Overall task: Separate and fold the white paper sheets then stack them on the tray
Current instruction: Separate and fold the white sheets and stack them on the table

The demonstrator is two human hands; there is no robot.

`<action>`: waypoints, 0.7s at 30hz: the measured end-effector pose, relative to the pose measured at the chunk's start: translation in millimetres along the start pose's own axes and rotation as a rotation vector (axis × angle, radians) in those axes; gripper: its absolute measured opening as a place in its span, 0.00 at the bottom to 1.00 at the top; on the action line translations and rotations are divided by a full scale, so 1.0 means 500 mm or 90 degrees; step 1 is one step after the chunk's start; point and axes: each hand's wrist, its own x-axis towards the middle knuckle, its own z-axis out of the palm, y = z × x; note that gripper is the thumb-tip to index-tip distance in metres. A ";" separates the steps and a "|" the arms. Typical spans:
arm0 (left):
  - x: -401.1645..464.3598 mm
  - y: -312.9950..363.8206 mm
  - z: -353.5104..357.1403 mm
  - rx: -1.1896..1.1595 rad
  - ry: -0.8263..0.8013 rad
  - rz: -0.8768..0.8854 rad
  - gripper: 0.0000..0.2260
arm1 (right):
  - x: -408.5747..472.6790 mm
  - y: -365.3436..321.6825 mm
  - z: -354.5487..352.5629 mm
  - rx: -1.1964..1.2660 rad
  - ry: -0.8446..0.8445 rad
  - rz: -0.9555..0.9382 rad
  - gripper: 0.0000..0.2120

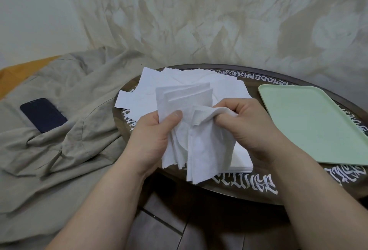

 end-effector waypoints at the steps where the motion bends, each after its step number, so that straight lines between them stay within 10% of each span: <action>1: -0.001 0.002 -0.001 -0.010 -0.006 -0.001 0.09 | 0.000 0.000 -0.001 -0.004 -0.002 -0.003 0.12; 21: -0.007 -0.001 0.007 -0.013 -0.095 0.002 0.17 | 0.004 0.010 0.002 0.048 0.008 -0.029 0.03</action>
